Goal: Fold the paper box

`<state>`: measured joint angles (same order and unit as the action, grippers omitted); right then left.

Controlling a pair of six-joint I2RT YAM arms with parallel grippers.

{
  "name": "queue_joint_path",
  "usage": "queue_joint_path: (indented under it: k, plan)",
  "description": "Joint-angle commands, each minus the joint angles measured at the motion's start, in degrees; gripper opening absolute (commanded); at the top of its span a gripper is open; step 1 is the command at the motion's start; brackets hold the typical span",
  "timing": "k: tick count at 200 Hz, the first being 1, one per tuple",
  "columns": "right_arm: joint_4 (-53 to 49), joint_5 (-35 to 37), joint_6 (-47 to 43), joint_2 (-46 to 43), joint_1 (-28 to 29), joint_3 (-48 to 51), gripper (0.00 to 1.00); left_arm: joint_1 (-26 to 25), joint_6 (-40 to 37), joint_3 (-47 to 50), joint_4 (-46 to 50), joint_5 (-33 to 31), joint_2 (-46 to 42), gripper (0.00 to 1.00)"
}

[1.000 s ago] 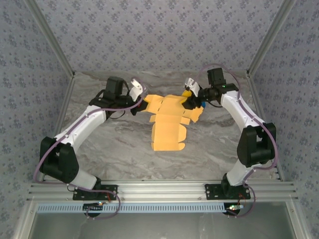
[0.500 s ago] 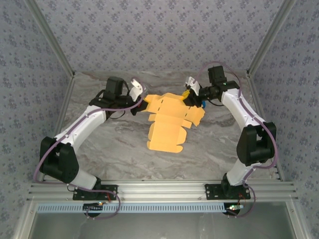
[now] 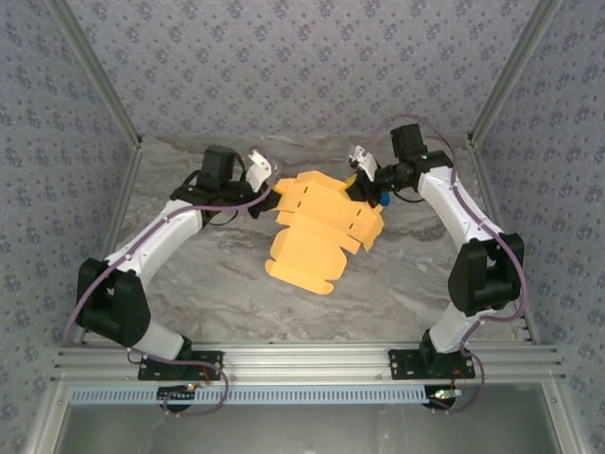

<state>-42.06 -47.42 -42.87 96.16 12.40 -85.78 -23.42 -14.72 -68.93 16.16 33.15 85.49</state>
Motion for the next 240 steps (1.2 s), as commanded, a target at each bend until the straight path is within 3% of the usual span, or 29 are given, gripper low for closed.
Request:
queue_joint_path:
  k: [1, 28, 57, 99, 137, 191, 240]
  plan:
    - [-0.14, 4.21, 3.88, -3.17, 0.74, 1.72, 0.00, 0.80, 2.15, 0.67, -1.32, -3.36, -0.12, 0.21]
    - [0.89, 7.34, 6.23, -4.76, 2.12, 4.70, 0.00, 1.45, 5.35, 2.34, -2.96, -6.45, -1.66, 0.36]
    - [3.24, 9.18, 10.28, -6.72, 3.56, 7.65, 0.00, 1.62, 12.79, 6.46, -6.42, -10.00, -5.76, 0.46]
    - [4.18, 5.95, 16.40, -8.70, 4.49, 10.09, 0.00, 1.57, 22.06, 17.00, -14.67, -4.13, -12.74, 0.55]
    - [3.40, 6.47, 17.90, -9.24, 5.52, 11.85, 0.00, -0.03, 19.38, 19.24, -14.11, -1.08, -15.54, 0.61]
    - [1.57, 7.14, 17.49, -9.63, 6.18, 11.05, 0.00, -0.92, 16.93, 17.04, -12.43, -0.40, -11.55, 0.62]
    - [1.47, 12.05, 15.74, -11.74, 7.74, 11.67, 0.00, -2.33, 16.04, 16.91, -15.52, 1.74, -7.97, 0.63]
